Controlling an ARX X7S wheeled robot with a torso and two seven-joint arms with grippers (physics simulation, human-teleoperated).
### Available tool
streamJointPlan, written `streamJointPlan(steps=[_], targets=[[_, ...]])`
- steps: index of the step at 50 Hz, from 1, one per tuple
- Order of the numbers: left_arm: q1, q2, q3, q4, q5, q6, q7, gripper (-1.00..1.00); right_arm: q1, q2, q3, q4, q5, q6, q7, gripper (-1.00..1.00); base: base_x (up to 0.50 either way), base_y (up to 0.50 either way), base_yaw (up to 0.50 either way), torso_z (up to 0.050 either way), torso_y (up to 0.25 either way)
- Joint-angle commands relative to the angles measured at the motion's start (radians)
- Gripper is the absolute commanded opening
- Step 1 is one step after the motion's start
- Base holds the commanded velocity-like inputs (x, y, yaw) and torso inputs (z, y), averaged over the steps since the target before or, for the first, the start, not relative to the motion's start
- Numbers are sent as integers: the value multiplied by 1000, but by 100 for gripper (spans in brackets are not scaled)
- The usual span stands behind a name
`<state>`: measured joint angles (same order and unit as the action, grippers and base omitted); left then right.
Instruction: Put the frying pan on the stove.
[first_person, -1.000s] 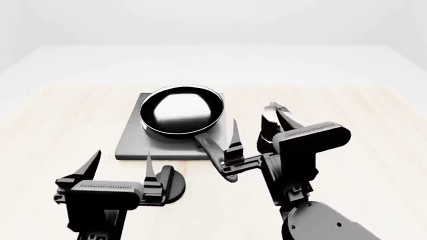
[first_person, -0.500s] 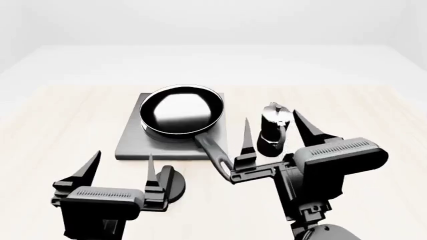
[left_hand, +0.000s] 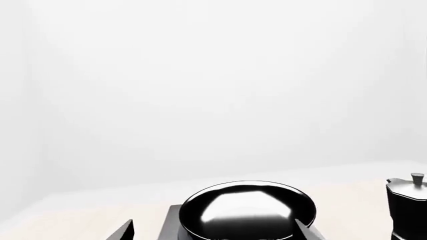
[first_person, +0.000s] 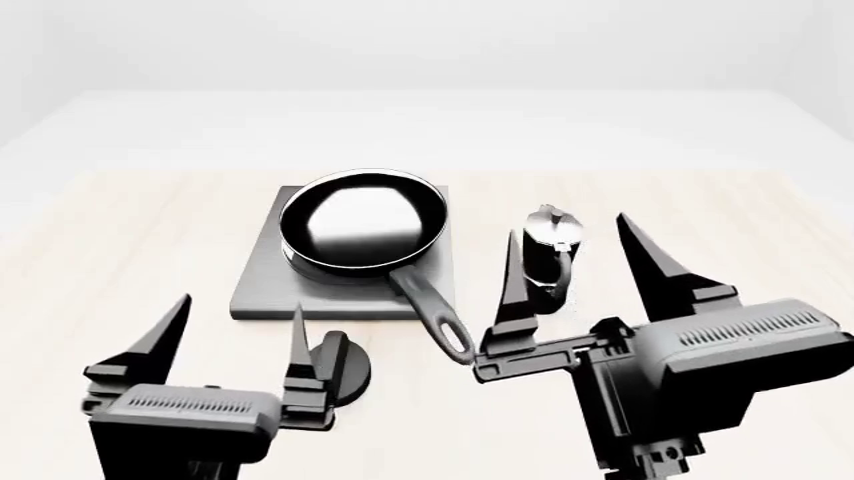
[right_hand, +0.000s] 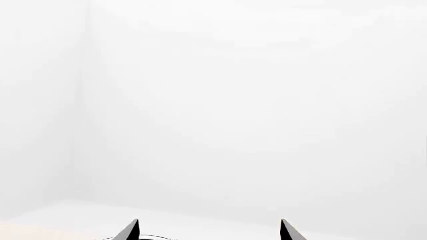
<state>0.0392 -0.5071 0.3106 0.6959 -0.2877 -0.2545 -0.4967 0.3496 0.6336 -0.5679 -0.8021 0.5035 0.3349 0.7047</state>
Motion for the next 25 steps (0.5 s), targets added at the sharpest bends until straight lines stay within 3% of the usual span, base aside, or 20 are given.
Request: streamJointPlan(steps=[1, 25], targets=[[1, -13, -2, 54, 3, -24, -15, 100, -24, 31, 24, -49, 8, -14, 17, 100, 0, 0, 0, 0, 0], [26, -39, 3, 181, 20, -58, -45, 100, -61, 99, 66, -199, 43, -21, 68, 100, 0, 0, 0, 0, 0]])
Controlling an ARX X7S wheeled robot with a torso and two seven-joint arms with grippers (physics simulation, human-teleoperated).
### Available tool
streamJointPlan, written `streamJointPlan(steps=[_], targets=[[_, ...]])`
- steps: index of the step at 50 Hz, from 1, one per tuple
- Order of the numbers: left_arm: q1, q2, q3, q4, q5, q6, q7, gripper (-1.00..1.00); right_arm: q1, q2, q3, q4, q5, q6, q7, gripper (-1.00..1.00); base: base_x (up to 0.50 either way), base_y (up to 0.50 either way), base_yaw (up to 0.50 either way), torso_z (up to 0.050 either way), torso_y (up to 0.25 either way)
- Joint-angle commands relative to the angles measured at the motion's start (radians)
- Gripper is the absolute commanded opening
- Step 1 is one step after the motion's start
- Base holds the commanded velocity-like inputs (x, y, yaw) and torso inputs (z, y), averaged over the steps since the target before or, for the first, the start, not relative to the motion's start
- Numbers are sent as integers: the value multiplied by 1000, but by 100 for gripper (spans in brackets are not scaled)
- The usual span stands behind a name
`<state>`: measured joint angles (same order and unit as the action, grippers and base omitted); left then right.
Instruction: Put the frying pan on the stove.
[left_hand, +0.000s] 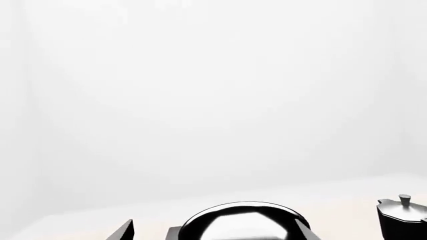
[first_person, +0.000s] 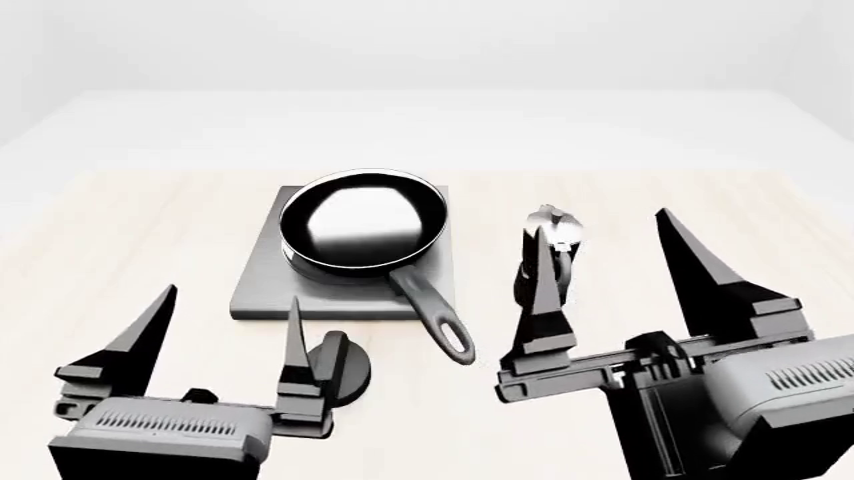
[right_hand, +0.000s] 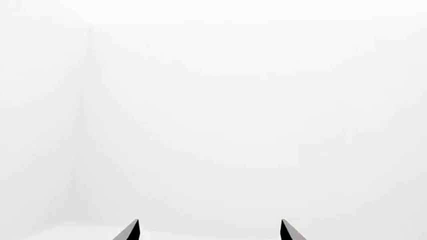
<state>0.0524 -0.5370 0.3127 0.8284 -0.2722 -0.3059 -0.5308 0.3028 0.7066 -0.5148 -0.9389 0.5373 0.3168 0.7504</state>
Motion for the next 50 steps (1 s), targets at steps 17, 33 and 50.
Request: streamJointPlan(steps=[17, 33, 50], targets=[[37, -36, 12, 154, 21, -35, -34, 100, 26, 198, -121, -108, 17, -163, 176, 100, 0, 0, 0, 0, 0], [6, -156, 109, 217, 0, -10, -169, 100, 573, 452, -849, -108, -58, -459, 547, 100, 0, 0, 0, 0, 0], [-321, -475, 596, 218, -54, 181, -589, 100, 1236, 471, -1640, -108, -207, -658, 819, 100, 0, 0, 0, 0, 0]])
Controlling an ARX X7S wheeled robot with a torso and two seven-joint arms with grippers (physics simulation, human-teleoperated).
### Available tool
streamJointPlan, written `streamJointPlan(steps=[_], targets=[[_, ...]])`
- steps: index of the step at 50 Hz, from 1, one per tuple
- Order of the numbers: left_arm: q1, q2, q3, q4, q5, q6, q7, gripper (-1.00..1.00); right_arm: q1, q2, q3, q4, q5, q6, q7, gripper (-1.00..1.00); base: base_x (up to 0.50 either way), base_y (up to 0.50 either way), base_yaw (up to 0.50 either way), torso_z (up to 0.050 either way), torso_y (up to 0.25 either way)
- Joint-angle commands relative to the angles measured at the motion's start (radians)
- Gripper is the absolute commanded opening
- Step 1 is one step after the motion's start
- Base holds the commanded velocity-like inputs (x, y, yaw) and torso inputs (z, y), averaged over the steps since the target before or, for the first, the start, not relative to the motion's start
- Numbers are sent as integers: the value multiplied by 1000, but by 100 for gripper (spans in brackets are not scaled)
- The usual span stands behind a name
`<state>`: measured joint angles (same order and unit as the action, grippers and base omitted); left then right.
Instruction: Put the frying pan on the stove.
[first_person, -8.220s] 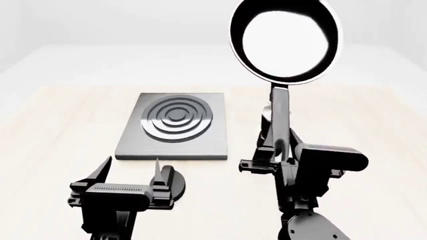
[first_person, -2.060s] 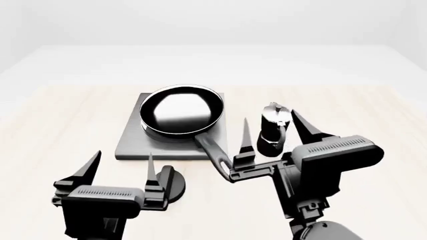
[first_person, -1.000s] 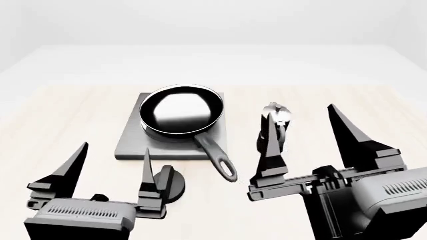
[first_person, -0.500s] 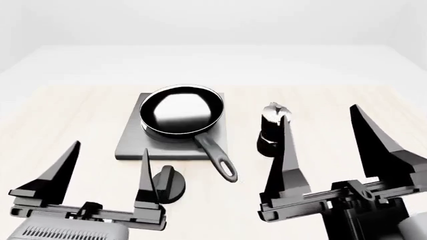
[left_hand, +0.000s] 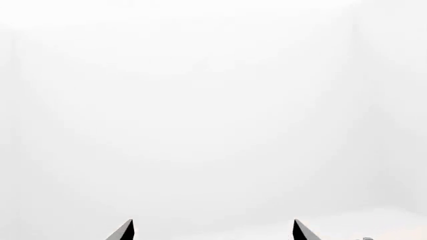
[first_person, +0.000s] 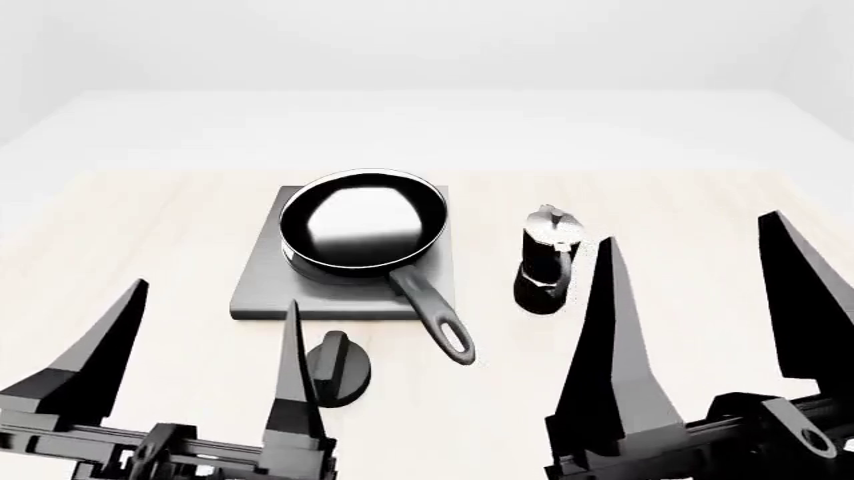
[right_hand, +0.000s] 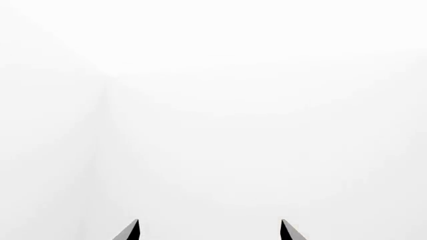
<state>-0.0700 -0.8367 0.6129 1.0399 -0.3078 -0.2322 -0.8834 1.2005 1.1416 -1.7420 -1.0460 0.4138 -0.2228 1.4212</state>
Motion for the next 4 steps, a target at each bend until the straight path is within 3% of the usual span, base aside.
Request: streamJointPlan(steps=[1, 4], targets=[[-240, -193, 348, 7, -18, 120, -265, 100, 344, 39, -421, -1, -89, -123, 149, 100, 0, 0, 0, 0, 0], [-389, -248, 543, 7, -11, 187, -352, 100, 363, 49, -444, -1, -102, -141, 149, 100, 0, 0, 0, 0, 0]])
